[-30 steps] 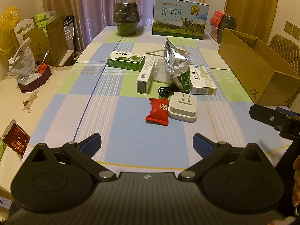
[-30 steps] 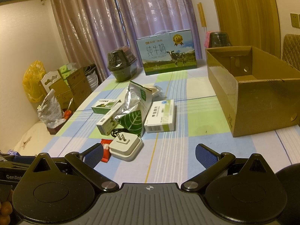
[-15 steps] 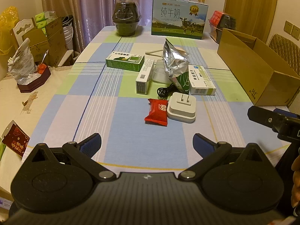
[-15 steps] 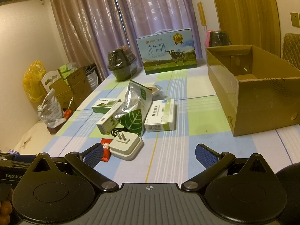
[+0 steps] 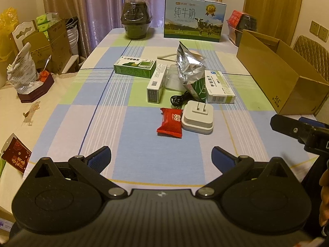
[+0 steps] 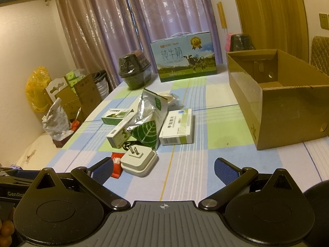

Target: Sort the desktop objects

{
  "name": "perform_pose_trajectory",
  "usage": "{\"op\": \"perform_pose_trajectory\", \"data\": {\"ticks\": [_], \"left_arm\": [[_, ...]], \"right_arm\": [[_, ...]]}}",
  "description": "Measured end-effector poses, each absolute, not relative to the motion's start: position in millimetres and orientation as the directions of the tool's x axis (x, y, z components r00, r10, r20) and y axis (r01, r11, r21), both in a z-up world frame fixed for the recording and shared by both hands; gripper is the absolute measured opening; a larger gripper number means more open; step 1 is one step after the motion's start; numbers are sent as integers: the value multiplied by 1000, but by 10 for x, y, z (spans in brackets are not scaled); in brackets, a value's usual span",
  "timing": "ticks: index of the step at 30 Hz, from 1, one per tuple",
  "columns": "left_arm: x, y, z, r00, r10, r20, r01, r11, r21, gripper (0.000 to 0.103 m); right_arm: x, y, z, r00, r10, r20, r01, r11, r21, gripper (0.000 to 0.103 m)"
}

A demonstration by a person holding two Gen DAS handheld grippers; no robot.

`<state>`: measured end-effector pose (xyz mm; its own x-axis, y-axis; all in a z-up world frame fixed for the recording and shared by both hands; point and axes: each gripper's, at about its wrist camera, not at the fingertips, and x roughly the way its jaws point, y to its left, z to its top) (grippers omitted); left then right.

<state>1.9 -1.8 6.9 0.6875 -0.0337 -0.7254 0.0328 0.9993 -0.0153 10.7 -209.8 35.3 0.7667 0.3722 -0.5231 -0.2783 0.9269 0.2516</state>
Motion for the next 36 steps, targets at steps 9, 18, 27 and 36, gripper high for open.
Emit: {"op": "perform_pose_trajectory", "data": {"ticks": [9,18,27,36], "left_arm": [[45,-1,80,685,-39,-728,48,999,-9,102],[245,41,76,676,-30,-736,106,993,57,102],[622,36,-98,643,-73,-762,208,975,82,102],[1000,-31,-510,609,-136,-782,324,942,88,94]], "right_arm": [[110,-2117,381,761,397,-514,-307,917,254,101],[378,-1970,363,693,409,-594,-398,904,157,101],[772,-1835,117,613,443,-654,-570,821,22,101],[1135,-1637,-122,505,499,-704,-694,720,12,81]]}}
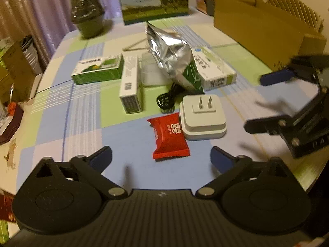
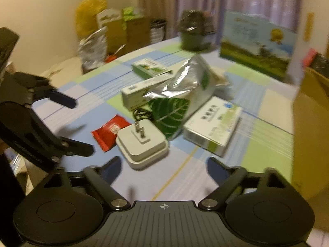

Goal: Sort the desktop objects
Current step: 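Move left tool to the red candy packet while right tool moves to the white plug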

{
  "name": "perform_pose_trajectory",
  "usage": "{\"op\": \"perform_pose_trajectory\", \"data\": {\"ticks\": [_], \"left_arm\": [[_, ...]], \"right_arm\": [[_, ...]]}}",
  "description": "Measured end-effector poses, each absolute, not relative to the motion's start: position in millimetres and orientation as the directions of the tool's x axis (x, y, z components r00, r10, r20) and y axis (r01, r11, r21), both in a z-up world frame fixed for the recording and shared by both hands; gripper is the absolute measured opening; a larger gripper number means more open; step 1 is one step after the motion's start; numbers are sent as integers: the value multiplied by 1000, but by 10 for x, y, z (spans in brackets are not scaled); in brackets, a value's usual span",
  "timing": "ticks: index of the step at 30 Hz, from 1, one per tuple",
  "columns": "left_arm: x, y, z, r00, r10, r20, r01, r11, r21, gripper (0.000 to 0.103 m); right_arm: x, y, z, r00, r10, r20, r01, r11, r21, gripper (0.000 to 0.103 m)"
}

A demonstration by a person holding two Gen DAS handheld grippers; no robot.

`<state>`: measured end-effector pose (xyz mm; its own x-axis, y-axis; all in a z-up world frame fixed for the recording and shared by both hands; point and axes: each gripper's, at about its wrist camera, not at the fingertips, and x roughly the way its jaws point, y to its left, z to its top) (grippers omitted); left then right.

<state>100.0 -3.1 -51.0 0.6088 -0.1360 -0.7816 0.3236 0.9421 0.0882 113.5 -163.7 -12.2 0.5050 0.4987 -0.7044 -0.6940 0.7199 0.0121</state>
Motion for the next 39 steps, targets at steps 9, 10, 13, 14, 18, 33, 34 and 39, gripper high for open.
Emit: {"op": "perform_pose_trajectory", "data": {"ticks": [9,10,13,14,18,33,34,39], "left_arm": [[1200,99,-747,587,-148,-796,323,944,62,83],[1212,120,-763,587,-161,-794,323,945,47,84],[1239,131,-765,587,-174,-790,320,947,29,84],[1246,126,-762,590,-174,-788,323,946,34,83],[1259,119,-747,603,-188,-775,330,944,28,81],[1327,45,-778,611,-204,-764,288,957,-25,79],[1339,32,-778,614,-194,-765,277,961,-21,77],[1349,-21,-771,633,-147,-760,230,973,4,59]], "right_arm": [[1333,-1379,-320,433,521,-736,-797,603,-42,77],[1357,-1358,-341,429,518,-740,-801,597,-47,77],[1434,-1322,-390,401,537,-742,-819,574,-27,77],[1459,-1305,-407,390,545,-742,-823,567,-16,77],[1460,-1225,-429,362,568,-739,-846,533,-5,76],[1295,-1509,-323,463,442,-768,-709,704,-22,66],[1271,-1542,-320,479,427,-767,-689,724,-27,66],[1240,-1757,-354,538,352,-766,-549,836,-2,65]]}}
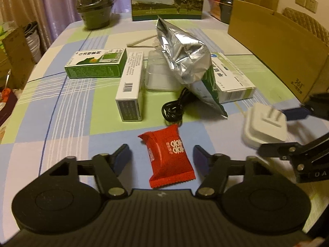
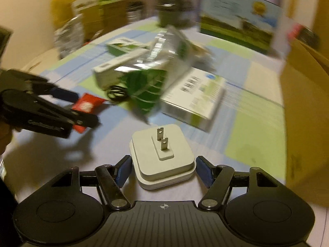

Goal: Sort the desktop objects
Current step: 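Move left tool to the red candy packet while right tool moves to the white plug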

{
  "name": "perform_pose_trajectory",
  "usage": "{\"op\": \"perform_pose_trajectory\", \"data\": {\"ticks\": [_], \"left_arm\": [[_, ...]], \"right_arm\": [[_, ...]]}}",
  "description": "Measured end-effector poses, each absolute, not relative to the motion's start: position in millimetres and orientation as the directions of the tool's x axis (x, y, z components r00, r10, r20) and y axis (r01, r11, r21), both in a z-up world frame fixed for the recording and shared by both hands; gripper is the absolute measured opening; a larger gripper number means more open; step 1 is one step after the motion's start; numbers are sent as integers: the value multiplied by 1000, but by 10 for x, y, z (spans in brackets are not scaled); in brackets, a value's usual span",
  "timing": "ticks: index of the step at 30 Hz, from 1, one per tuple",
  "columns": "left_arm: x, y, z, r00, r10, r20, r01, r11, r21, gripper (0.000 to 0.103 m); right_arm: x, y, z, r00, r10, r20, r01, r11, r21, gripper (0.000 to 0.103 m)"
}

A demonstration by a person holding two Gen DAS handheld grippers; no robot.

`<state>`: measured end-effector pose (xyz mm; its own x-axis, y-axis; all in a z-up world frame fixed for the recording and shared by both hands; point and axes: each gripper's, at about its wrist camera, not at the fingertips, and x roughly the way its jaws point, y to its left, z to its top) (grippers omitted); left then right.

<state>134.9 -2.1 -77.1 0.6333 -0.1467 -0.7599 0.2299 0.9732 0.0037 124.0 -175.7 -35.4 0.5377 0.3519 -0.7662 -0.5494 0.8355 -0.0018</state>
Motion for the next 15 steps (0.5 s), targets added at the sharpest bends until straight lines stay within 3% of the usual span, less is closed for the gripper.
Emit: {"op": "perform_pose_trajectory", "data": {"ticks": [2,4,5,10,15], "left_arm": [[1336,-44,-768,638,-149,-755,235,972,7,50],[1314,-73,-752,637,-162,-754,243,970,-3,31],[1296,-99,-741,634,-172,-754,255,967,-6,28],[1200,-199,-736,616,-230,-754,312,950,-35,28],[1124,-200,-749,623,-226,-749,305,952,-34,34]], "right_arm": [[1203,-1829,-349,563,328,-758,-506,863,-3,65],[1186,-1866,-343,574,325,-752,-490,872,4,65],[1186,-1880,-331,578,327,-748,-486,874,7,67],[1148,-1896,-288,619,324,-715,-475,880,-12,79],[1175,-1898,-359,604,323,-729,-476,879,-5,80]]}}
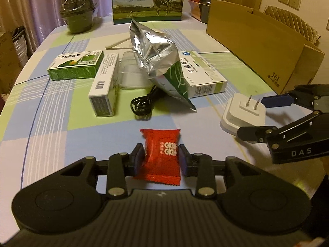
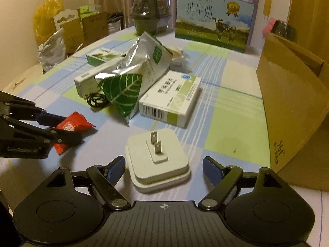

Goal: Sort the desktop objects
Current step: 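Move left tool to the red candy packet while right tool moves to the white plug, then close left tool on the red candy packet while right tool closes on the white plug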

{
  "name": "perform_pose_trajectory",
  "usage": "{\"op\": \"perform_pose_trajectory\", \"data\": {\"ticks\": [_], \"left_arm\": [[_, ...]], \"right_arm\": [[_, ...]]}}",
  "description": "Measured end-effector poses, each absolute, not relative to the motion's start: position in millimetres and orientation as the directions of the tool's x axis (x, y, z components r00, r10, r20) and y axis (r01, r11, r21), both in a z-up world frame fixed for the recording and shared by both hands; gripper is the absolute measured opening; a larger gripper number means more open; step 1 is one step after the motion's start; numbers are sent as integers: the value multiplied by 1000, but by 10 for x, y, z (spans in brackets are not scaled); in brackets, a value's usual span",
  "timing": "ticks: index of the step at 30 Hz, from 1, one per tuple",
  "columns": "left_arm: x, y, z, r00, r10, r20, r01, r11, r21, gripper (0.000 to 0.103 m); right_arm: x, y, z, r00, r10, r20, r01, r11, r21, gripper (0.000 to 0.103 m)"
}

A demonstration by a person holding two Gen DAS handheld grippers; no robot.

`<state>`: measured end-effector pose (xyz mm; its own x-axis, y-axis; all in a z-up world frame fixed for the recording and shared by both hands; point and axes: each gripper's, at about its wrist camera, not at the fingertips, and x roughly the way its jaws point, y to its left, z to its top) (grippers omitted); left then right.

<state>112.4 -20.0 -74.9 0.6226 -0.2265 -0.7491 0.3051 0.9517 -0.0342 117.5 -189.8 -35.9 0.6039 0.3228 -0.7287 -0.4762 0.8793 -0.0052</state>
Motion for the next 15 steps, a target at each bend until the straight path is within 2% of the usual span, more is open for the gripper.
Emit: {"op": "perform_pose_trajectory", "data": {"ticks": [2,5,13,14,15], "left_arm": [[1102,-201,-753,627,-215,-749,300,954,-22,43],[1087,-206,-769,636,-199,-746,300,954,1,45],[1110,-229,-803,664,-205,-719,306,952,12,46],[1120,-229,-805,665,-205,-718,304,953,9,44],[1132,-228,-801,665,-205,-718,299,954,5,36]], "right_arm": [[1171,-1894,-377,600,327,-730,-479,878,0,80],[1171,-1877,-377,601,333,-727,-480,877,4,80],[1206,-1888,-362,623,329,-709,-448,894,21,80],[1208,-1892,-359,625,328,-708,-445,895,21,80],[1208,-1892,-357,627,328,-707,-445,895,20,80]]}}
